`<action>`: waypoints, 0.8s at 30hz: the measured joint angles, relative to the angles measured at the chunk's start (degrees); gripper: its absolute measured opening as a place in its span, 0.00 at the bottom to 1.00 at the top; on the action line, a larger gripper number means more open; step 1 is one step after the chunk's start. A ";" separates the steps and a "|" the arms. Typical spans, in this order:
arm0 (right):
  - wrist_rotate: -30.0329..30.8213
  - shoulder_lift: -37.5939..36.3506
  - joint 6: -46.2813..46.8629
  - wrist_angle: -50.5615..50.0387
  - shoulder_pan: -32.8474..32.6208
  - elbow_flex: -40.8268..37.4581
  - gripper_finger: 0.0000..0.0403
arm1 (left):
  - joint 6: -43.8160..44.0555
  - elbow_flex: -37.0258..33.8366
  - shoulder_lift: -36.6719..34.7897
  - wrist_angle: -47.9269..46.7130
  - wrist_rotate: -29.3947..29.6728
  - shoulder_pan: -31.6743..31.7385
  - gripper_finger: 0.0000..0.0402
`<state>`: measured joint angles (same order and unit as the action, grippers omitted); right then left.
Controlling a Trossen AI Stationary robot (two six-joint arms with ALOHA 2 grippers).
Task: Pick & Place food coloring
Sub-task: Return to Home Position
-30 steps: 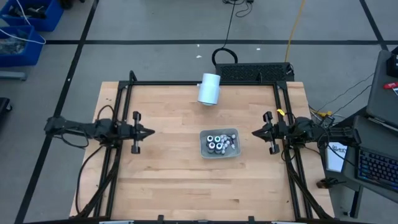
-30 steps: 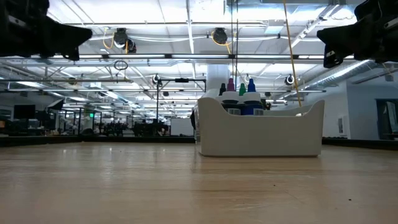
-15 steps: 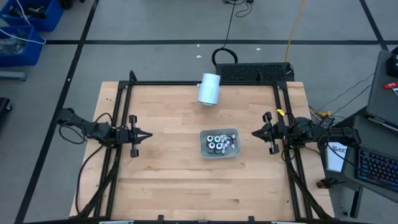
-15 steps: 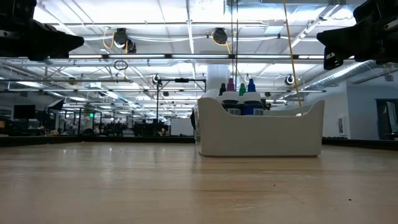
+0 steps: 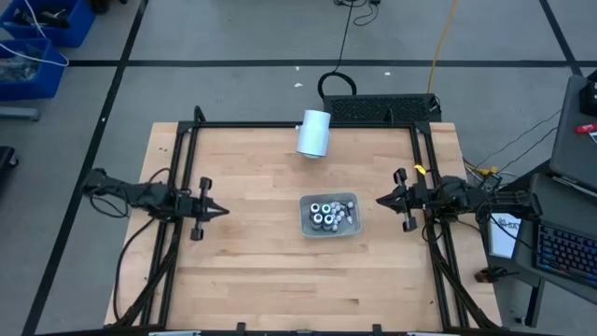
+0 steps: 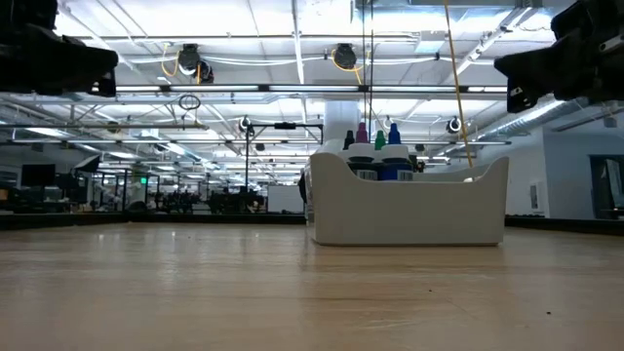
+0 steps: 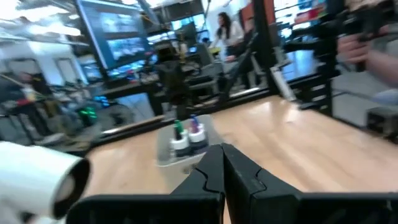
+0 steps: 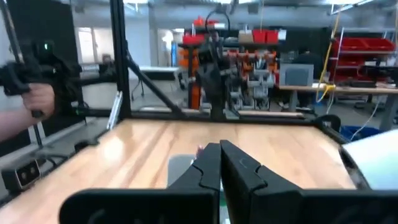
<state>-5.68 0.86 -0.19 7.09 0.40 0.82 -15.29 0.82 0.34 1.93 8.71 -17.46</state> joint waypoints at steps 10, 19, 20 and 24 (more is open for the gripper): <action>1.34 -0.03 0.75 -0.80 0.02 0.00 0.00 | 3.89 -0.02 1.20 -0.93 -4.24 2.12 0.00; 1.19 -0.07 0.39 -1.88 0.02 0.00 0.00 | 5.35 -0.09 1.20 -0.96 -3.96 2.12 0.00; 1.19 -0.07 0.39 -1.70 0.02 0.00 0.00 | 5.45 -0.09 1.20 -0.95 -3.94 2.12 0.01; 1.01 -0.07 -0.36 -1.31 0.02 0.00 0.00 | 6.87 -0.11 1.20 -0.89 -3.76 2.12 0.01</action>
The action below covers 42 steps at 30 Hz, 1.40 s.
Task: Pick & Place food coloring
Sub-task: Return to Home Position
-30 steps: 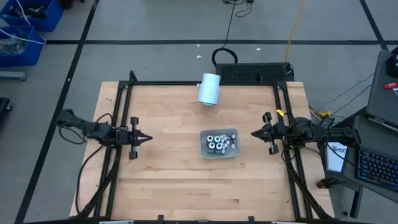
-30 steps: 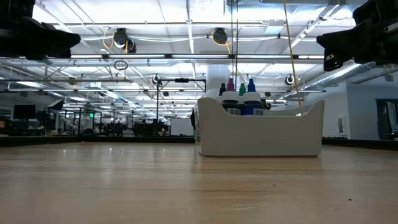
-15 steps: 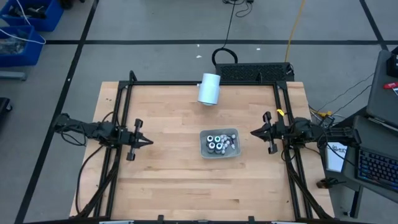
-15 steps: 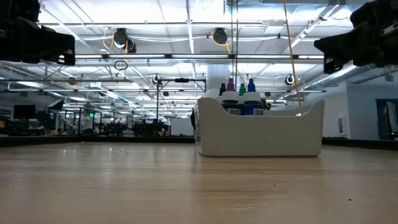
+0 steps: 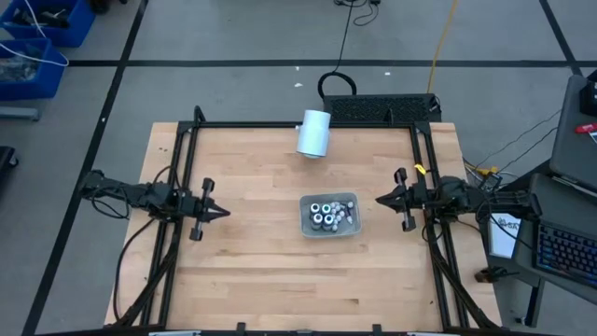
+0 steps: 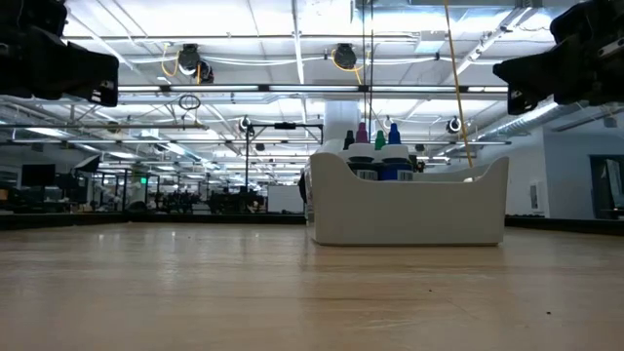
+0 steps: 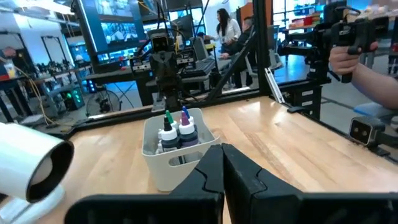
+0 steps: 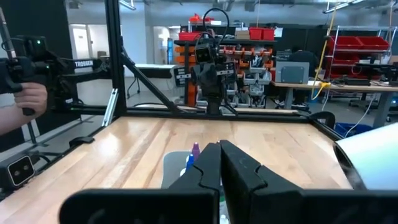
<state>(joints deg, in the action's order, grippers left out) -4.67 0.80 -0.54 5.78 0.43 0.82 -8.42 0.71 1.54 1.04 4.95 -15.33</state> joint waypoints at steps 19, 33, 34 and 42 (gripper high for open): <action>0.09 0.02 1.36 2.23 -0.02 0.02 0.00 | 8.69 -0.20 0.00 3.60 0.19 0.00 0.03; 0.11 0.00 1.39 2.55 -0.02 0.02 0.00 | 8.71 -0.17 0.00 3.80 0.15 0.00 0.11; 0.11 0.00 1.39 2.55 -0.02 0.02 0.00 | 8.71 -0.17 0.00 3.80 0.16 0.00 0.11; 0.11 0.00 1.39 2.55 -0.02 0.02 0.00 | 8.71 -0.17 0.00 3.85 0.14 0.00 0.13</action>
